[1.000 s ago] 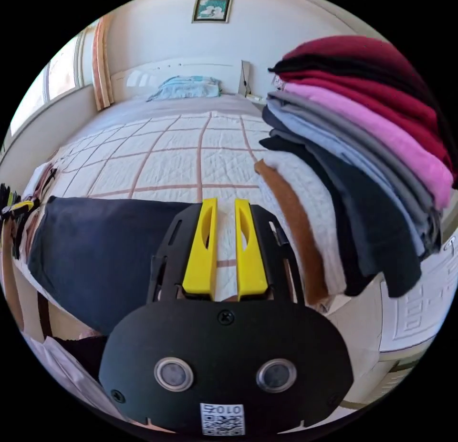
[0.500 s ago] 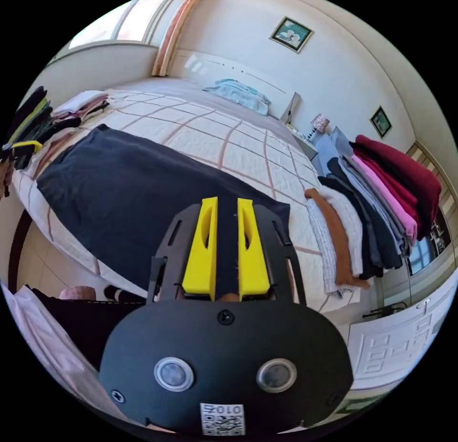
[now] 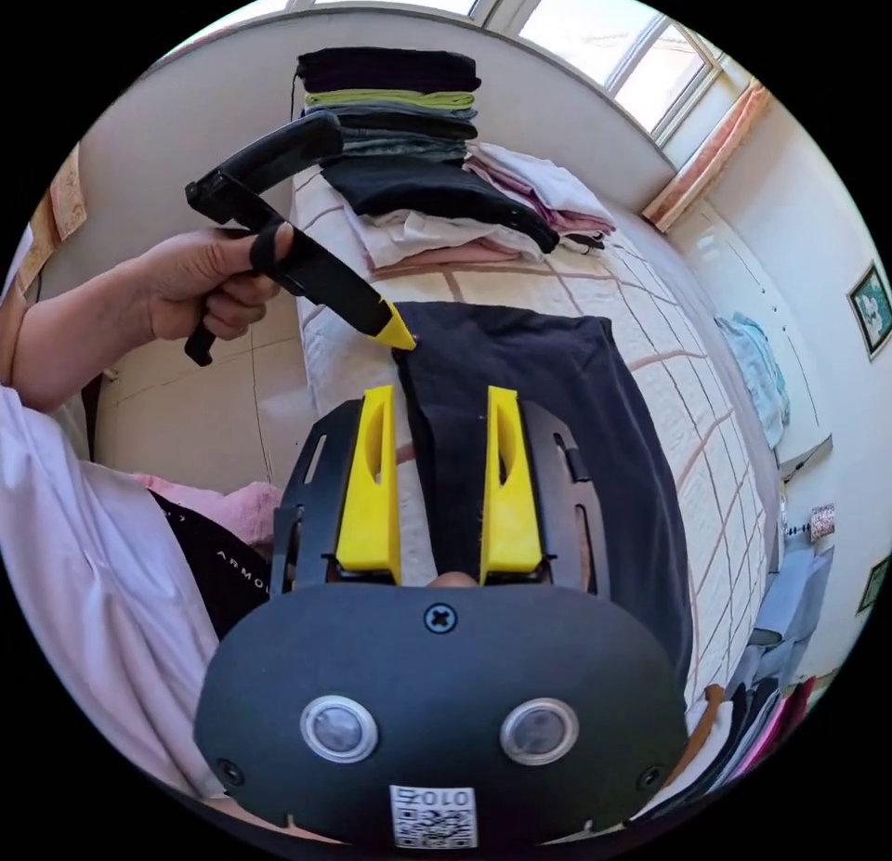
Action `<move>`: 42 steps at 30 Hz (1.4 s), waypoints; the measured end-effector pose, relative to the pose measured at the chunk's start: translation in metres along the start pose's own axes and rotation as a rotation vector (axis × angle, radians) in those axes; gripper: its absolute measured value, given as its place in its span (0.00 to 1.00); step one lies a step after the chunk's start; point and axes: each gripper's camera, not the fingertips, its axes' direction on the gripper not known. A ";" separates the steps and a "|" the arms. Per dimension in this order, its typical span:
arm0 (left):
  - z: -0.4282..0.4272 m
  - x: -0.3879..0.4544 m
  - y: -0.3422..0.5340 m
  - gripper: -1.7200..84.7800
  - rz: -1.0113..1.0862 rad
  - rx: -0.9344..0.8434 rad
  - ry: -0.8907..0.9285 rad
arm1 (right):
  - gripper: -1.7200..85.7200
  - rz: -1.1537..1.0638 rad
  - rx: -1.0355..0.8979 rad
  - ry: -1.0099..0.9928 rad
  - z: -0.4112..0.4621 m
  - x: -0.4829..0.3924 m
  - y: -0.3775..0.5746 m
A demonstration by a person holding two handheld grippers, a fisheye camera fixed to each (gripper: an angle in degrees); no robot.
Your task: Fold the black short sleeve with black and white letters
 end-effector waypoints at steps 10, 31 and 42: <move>-0.009 0.024 -0.027 0.05 0.115 0.037 0.085 | 0.12 0.012 -0.016 0.356 0.010 -0.043 -0.022; 0.144 -0.015 -0.173 0.13 -0.112 -0.166 0.059 | 0.09 0.295 0.227 0.084 -0.024 0.029 0.114; 0.241 0.228 -0.215 0.03 0.432 -0.194 -0.168 | 0.08 0.755 0.536 -0.134 -0.067 0.117 0.303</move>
